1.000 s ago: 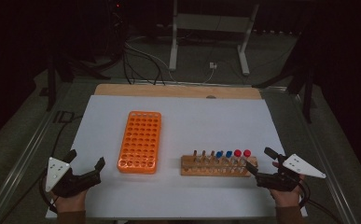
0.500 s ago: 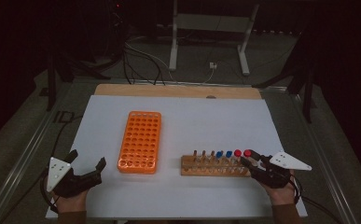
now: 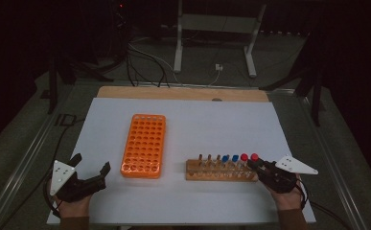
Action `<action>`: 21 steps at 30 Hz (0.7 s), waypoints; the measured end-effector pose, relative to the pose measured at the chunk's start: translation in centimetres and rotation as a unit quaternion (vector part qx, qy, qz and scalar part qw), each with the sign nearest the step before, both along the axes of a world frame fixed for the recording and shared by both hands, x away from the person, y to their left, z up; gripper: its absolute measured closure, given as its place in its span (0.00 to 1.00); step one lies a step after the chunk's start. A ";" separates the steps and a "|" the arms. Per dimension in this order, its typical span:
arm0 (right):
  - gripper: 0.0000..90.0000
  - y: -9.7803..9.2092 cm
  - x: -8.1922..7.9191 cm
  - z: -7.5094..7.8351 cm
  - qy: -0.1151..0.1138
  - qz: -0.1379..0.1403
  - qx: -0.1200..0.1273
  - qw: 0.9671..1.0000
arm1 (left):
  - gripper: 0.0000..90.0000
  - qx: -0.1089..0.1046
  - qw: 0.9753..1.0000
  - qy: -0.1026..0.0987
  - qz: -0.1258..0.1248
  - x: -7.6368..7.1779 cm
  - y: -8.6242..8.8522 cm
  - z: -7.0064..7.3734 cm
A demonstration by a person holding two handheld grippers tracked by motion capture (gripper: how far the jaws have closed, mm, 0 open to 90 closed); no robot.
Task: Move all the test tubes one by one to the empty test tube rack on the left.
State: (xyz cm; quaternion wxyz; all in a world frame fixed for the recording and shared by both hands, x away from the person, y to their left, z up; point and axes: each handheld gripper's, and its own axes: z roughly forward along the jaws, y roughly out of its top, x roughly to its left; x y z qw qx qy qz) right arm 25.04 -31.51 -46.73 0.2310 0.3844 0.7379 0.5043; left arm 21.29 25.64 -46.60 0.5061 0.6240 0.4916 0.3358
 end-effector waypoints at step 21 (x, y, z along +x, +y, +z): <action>0.83 -0.1 -0.9 5.2 -0.048 -0.009 0.003 0.999 | 0.01 -0.013 0.999 -0.010 -0.028 -0.3 -0.2 0.7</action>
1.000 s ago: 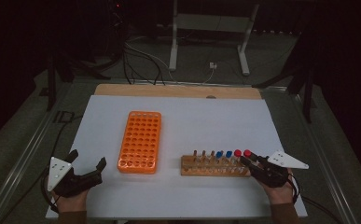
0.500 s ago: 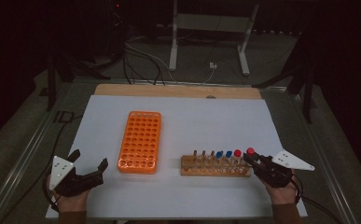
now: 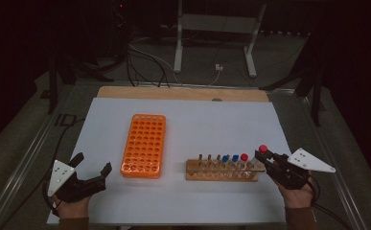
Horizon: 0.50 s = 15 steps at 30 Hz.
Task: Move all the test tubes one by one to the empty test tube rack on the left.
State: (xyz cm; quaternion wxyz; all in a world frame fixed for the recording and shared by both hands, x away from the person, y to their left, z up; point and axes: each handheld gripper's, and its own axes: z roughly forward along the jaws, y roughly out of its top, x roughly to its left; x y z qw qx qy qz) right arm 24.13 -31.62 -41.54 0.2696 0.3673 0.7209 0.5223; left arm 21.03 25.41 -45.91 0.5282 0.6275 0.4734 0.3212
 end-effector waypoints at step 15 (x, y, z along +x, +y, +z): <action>0.83 1.0 1.7 3.6 -0.032 0.010 -0.003 0.999 | 0.01 0.010 0.998 -0.019 -0.052 1.0 -2.3 3.0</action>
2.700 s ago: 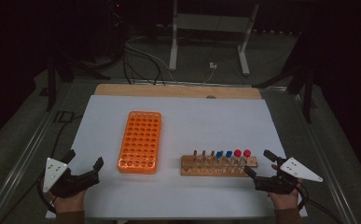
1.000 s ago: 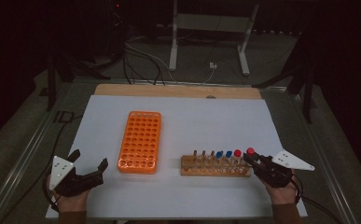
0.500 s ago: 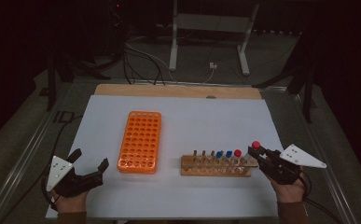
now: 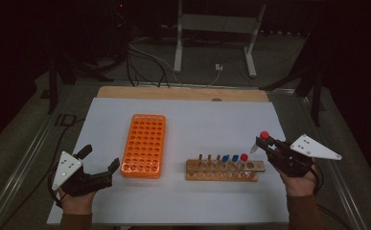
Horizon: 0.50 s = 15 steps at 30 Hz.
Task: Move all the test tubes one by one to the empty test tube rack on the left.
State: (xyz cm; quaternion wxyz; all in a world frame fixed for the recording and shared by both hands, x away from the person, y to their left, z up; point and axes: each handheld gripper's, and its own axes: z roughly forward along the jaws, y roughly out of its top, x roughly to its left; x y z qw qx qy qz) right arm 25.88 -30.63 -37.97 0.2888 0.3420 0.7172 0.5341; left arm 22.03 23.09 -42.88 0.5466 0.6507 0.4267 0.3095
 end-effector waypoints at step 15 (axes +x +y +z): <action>0.83 5.8 2.3 0.4 0.013 0.057 0.000 0.998 | 0.01 -0.015 0.997 0.005 -0.072 2.6 -4.9 1.1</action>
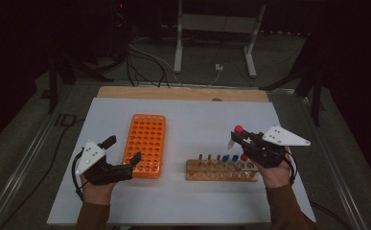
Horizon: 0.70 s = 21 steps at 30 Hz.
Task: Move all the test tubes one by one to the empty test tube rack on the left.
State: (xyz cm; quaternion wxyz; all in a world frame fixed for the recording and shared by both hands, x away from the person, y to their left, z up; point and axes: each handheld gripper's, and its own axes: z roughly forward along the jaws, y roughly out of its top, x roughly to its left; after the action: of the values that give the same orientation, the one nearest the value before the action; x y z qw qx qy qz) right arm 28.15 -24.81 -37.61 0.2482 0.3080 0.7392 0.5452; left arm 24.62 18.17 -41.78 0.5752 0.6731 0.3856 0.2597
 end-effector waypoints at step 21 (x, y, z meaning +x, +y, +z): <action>0.83 6.9 0.5 -0.7 0.023 0.074 0.007 0.997 | 0.07 0.001 0.994 0.021 -0.110 2.6 -8.9 0.0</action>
State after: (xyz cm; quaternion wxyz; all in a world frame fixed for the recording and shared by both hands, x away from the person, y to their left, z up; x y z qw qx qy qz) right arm 28.62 -17.93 -38.27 0.1882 0.2665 0.7613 0.5604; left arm 27.22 9.30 -41.75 0.5912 0.7175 0.3206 0.1812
